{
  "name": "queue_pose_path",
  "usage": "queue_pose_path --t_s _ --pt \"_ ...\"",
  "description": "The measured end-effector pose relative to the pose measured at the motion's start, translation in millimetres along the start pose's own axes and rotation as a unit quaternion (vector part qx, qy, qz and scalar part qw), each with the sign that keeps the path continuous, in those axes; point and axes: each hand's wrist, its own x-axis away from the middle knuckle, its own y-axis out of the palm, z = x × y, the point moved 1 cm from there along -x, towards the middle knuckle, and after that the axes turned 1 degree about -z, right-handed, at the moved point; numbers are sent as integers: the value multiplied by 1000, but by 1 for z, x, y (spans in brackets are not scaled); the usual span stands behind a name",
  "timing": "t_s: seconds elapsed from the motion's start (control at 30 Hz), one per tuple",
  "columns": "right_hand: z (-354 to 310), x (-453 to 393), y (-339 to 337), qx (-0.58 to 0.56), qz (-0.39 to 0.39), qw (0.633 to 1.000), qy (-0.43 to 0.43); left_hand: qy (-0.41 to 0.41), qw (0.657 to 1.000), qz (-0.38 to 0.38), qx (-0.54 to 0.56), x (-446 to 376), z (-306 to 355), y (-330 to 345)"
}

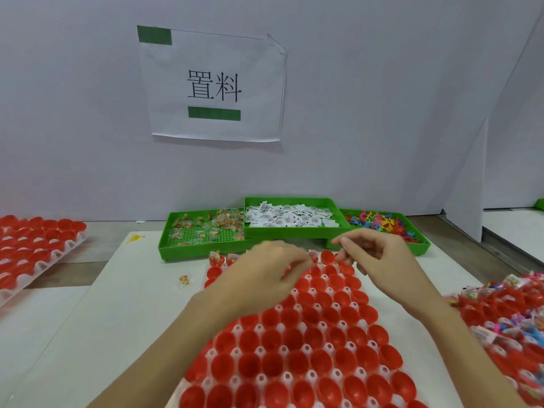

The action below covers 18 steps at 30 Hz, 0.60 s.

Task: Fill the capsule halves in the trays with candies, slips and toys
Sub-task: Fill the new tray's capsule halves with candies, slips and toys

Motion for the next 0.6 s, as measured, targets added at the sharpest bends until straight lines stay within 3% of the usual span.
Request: queue_pose_path --t_s 0.13,0.2,0.3,0.43,0.6 --pt "-5 3 0 -2 12 1000 -9 -129 969 201 62 4 -56 -23" --pt "-6 3 0 4 22 1000 -12 -215 949 228 44 6 -94 -33" --pt "-7 4 3 14 26 999 -15 -305 942 133 -39 5 -150 -43" --pt "-5 5 7 22 22 999 -17 -290 951 -57 -94 5 -186 -48" --pt "-4 4 8 31 21 999 -18 -266 954 -84 -107 -2 -191 -38"
